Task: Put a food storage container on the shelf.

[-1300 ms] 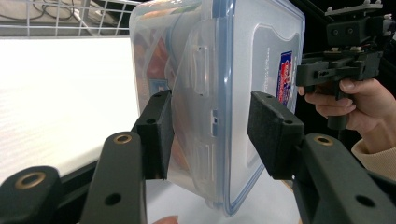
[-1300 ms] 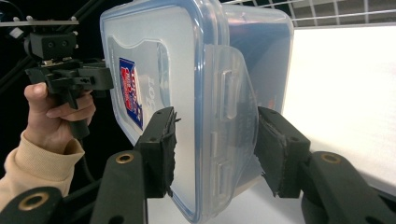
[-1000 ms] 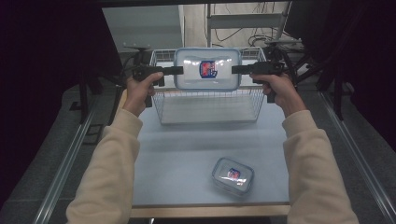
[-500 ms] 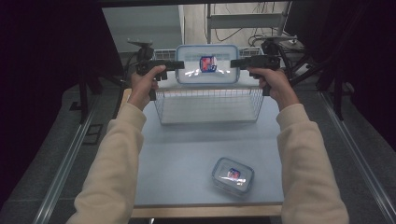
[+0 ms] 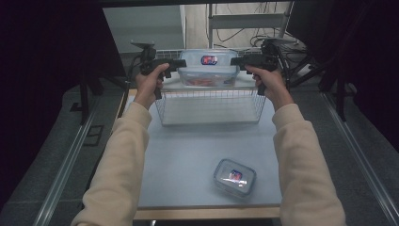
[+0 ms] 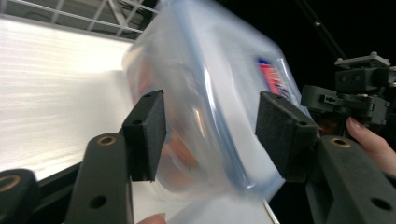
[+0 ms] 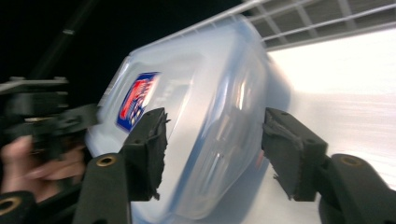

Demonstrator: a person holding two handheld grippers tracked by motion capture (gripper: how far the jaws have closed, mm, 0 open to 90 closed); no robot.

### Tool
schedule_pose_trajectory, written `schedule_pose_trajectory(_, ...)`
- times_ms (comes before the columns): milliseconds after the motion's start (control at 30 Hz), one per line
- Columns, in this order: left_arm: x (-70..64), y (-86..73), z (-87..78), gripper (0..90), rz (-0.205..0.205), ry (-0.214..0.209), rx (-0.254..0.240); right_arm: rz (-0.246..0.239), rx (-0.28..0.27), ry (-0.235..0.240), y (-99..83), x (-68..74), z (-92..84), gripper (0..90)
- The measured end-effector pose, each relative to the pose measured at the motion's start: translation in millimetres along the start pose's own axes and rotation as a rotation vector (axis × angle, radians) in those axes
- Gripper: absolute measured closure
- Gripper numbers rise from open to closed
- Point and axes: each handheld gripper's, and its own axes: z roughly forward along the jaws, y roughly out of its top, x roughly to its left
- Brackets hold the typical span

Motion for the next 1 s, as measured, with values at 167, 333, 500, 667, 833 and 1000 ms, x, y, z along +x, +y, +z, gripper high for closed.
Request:
schedule_pose_trajectory(167,-4.3,-1.0,-1.6,35.1,0.032,-0.024,-0.029,-0.005,-0.067,0.005,-4.5,3.1,-2.0,36.4)
schedule_pose_trajectory(333,-17.9,-3.8,-15.0,30.8,0.117,0.002,-0.061,-0.099,-0.102,-0.008,-10.7,12.0,-14.1,33.0)
schedule_pose_trajectory(500,-31.0,-16.4,-30.2,32.1,0.209,0.034,-0.067,-0.210,-0.123,-0.041,-22.2,19.0,-32.7,33.0)
schedule_pose_trajectory(667,-36.7,-36.7,-44.1,34.6,0.274,0.039,-0.057,-0.295,-0.128,-0.075,-42.9,27.0,-48.2,36.8)
schedule_pose_trajectory(833,-39.4,-51.3,-50.3,54.8,0.318,0.045,-0.041,-0.362,-0.112,-0.111,-63.0,32.7,-58.3,54.7)
schedule_pose_trajectory(1000,-36.2,-67.3,-40.3,83.2,0.363,0.058,0.037,-0.448,-0.053,-0.162,-82.6,34.7,-52.1,79.9)
